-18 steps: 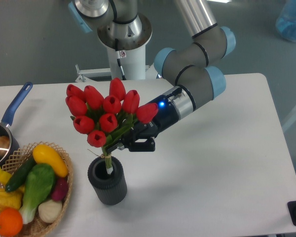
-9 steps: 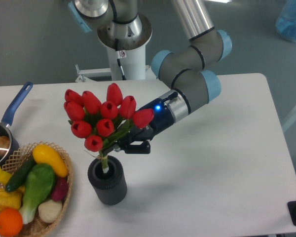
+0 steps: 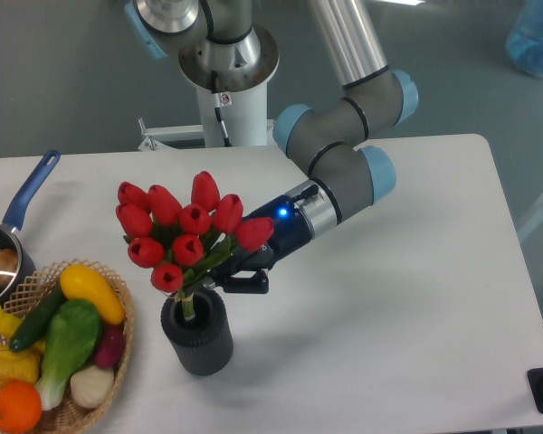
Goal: Insert the flowers into the vase
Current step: 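Push the tulip stems down into the vase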
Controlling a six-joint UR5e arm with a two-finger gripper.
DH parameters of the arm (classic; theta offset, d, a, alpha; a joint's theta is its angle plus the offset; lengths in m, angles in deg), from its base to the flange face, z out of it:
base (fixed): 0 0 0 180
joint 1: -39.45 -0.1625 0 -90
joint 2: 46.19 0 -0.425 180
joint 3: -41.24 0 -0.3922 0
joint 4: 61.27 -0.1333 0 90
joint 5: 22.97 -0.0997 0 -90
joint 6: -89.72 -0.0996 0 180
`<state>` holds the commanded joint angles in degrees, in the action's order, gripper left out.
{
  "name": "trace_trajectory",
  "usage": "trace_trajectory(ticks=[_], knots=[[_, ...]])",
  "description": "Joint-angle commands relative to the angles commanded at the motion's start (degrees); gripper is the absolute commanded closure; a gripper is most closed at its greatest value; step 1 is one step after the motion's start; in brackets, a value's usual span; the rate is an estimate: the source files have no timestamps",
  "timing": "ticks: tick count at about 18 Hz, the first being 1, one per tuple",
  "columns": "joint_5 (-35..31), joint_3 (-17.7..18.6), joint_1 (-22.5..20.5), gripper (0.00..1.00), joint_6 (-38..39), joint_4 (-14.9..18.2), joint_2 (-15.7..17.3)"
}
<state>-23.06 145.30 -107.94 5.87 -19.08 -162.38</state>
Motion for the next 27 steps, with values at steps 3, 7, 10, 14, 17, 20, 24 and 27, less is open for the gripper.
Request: trace_trajectory(ticks=[3,7,10,14,17,20,24,27], knots=[[-0.2,0.1,0.0,1.00,0.0,0.1,-0.6],[-0.3,0.2,-0.1,1.00,-1.1,0.0,-1.9],[-0.3,0.4,-0.4,1.00,-1.1,0.1,-2.5],[-0.3,0.8,-0.5,1.00,-1.3,0.0,-3.1],[-0.3,1.3,-0.5,1.00,-3.4,0.1,-3.7],[-0.3,1.6,-0.4,1.00,-5.4,0.1,-4.5],[-0.3,2.0,-0.4,1.00,-6.7,0.1,-5.2],[-0.4,2.1,-0.4,1.00,-6.9,0.1,-5.2]])
